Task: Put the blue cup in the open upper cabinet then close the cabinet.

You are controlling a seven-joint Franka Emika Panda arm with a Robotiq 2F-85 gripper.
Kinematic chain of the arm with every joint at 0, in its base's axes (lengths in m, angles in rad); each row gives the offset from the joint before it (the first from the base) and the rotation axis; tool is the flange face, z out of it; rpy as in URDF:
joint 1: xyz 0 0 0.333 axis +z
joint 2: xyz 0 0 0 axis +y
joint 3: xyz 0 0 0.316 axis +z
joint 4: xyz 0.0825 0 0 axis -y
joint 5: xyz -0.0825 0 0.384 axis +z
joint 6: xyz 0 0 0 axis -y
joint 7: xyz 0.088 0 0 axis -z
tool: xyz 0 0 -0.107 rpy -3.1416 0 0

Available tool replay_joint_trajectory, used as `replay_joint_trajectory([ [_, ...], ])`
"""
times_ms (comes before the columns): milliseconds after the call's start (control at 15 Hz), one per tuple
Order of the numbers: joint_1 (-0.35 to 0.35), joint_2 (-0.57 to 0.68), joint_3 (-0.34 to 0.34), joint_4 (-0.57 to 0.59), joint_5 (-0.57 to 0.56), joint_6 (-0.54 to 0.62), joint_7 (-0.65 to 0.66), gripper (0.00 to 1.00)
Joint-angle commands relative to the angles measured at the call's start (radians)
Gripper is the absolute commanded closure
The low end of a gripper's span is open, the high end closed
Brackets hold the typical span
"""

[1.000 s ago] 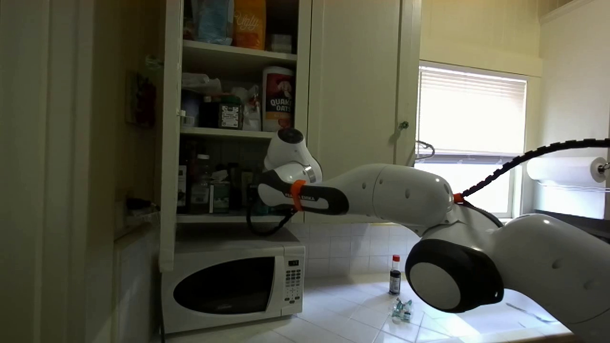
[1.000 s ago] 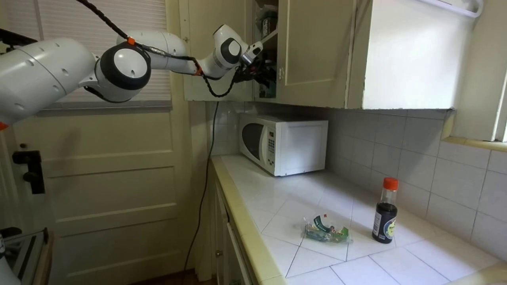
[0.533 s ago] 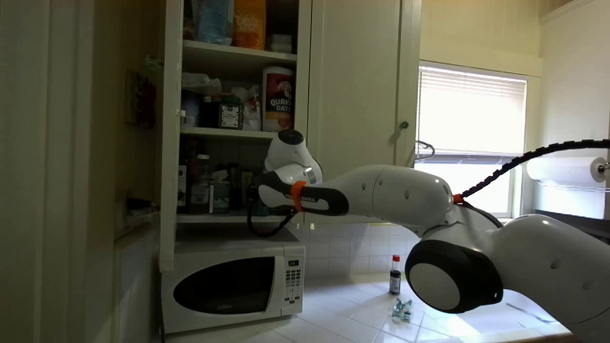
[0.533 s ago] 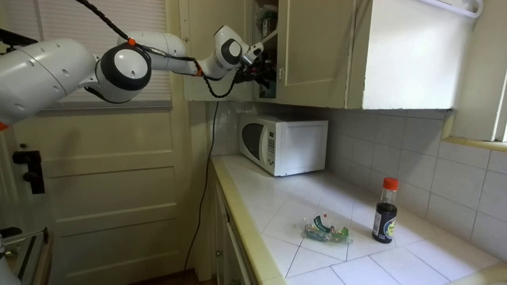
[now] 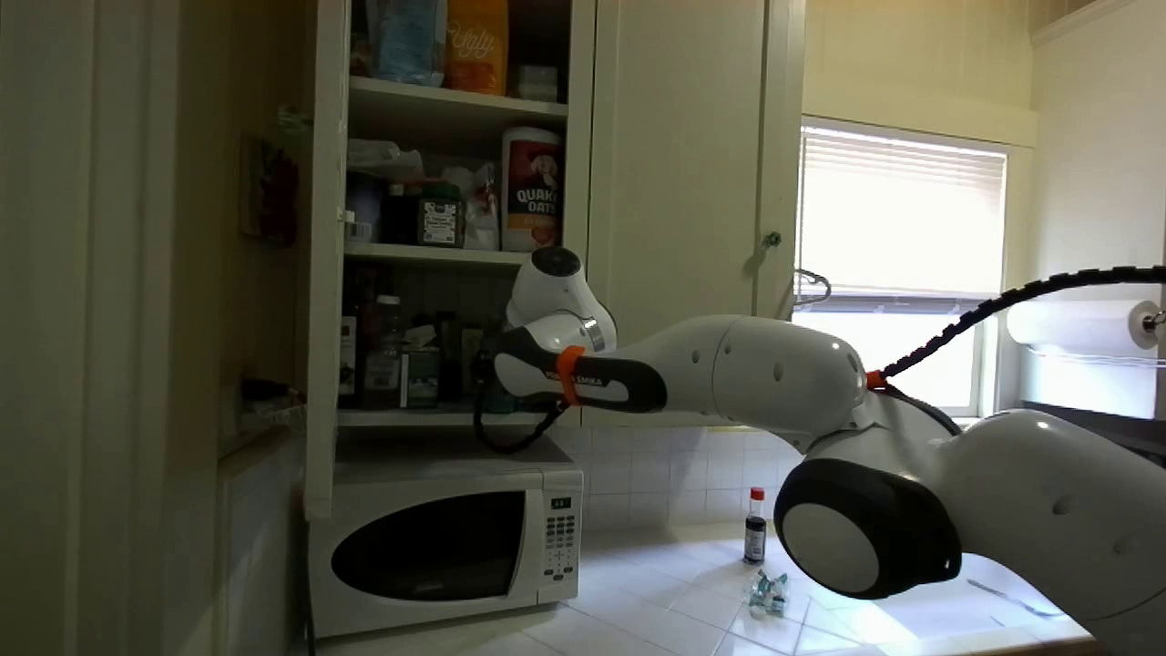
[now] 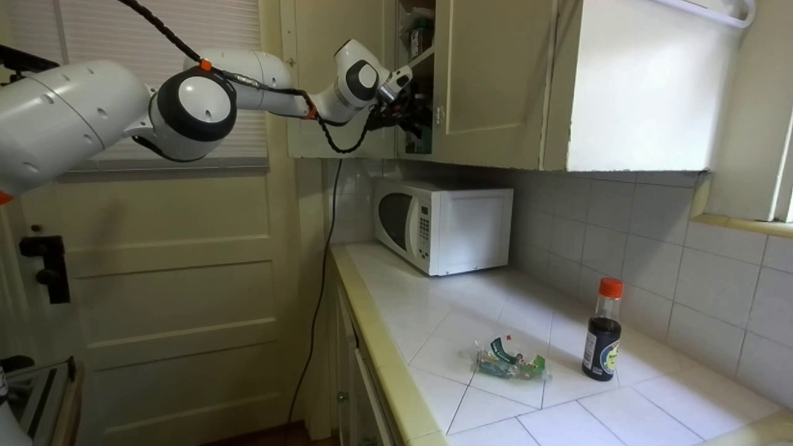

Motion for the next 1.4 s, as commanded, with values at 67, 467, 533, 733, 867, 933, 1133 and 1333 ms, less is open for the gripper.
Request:
replay_joint_trajectory([
  [67,0.014,-0.004,-0.019,0.014,-0.012,-0.056,0.01,0.0],
  [467,0.039,-0.021,-0.031,0.005,-0.011,-0.11,0.02,0.0],
  [533,0.045,-0.025,-0.034,0.003,-0.013,-0.121,0.024,0.0],
  [733,0.065,-0.035,-0.049,-0.002,-0.019,-0.156,0.043,0.0],
  [867,0.081,-0.043,-0.072,-0.008,-0.032,-0.198,0.077,0.0],
  [933,0.088,-0.047,-0.079,-0.011,-0.036,-0.22,0.089,0.0],
  [1133,0.103,-0.057,-0.088,-0.017,-0.034,-0.269,0.101,0.0],
  [1333,0.115,-0.062,-0.095,-0.02,-0.034,-0.297,0.104,0.0],
])
